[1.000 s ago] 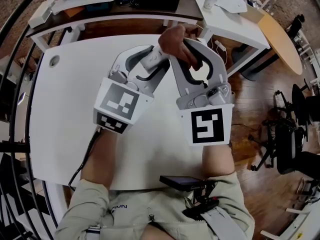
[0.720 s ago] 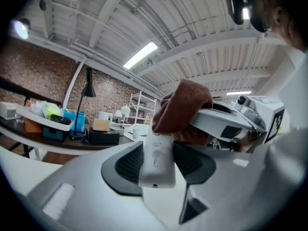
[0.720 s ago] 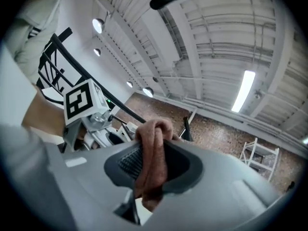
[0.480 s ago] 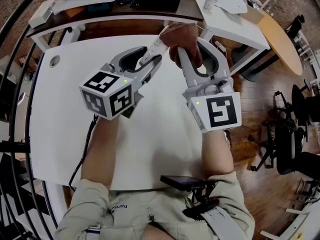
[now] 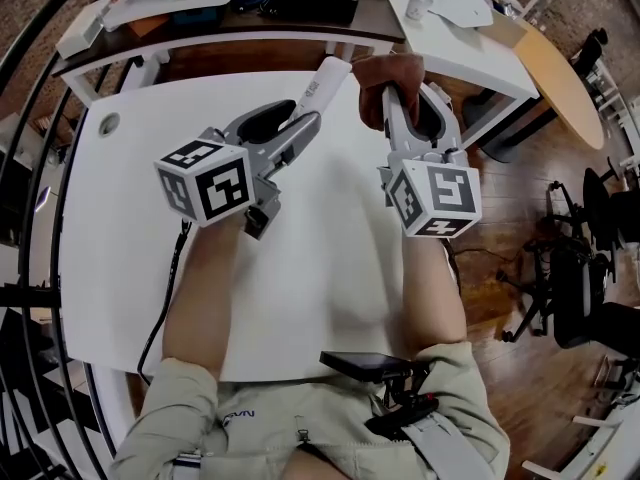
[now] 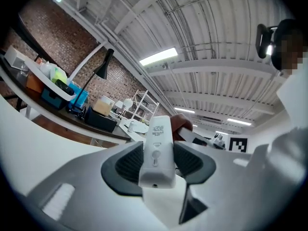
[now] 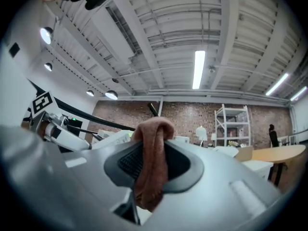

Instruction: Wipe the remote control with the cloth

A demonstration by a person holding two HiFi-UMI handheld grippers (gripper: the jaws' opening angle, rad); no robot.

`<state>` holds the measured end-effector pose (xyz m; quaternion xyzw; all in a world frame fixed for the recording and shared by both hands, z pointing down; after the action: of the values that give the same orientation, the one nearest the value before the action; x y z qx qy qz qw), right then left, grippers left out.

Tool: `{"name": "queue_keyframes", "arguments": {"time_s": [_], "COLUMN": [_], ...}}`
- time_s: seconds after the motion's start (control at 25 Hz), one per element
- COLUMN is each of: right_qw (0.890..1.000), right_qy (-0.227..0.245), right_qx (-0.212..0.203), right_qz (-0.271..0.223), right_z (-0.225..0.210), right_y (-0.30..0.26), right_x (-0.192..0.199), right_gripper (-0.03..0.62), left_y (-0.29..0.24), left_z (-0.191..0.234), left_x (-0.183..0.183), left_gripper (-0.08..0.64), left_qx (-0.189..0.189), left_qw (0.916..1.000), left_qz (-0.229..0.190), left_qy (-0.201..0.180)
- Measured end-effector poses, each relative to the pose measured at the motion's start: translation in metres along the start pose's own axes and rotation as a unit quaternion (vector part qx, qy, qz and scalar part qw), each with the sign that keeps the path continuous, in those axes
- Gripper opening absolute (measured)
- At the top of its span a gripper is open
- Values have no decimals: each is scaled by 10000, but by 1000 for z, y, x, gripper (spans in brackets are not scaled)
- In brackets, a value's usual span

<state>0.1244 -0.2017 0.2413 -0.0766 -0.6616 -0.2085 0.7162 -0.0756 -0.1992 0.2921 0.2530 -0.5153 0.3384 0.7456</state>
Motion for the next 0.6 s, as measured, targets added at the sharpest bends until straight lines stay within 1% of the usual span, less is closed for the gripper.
{"name": "queue_keyframes", "arguments": {"time_s": [0.12, 0.24, 0.32, 0.44, 0.6], "right_qw": [9998, 9989, 9976, 9930, 9809], "right_qy": [-46, -3, 89, 369, 895], "right_qx": [-60, -258, -485, -934, -1529], "right_qz": [196, 398, 494, 623, 796], "right_z": [0, 7, 17, 38, 67], "right_y": [-4, -10, -13, -16, -17], "right_x": [10, 20, 26, 34, 44], "right_gripper": [89, 89, 89, 89, 89], "left_y": [-1, -2, -3, -3, 0], "left_z": [-2, -1, -1, 0, 4], "left_x": [1, 3, 5, 6, 4], "left_gripper": [212, 210, 210, 210, 210], "left_qx": [53, 106, 157, 193, 162], "left_qw": [10000, 9999, 9997, 9993, 9991], "left_qz": [6, 12, 1, -5, -79], "left_qy": [44, 121, 213, 316, 390]}}
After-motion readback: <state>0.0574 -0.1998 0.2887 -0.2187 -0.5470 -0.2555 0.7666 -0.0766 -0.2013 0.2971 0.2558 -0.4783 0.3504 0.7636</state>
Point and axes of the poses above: the fingertips, and each gripper's own axes: y backward along the fingers, z to its left, x out of its underside, the point moved 7 cm from there along y, backward along the fingers, and after that the axes turned 5 degrees about -y, right-handed, at the moved point
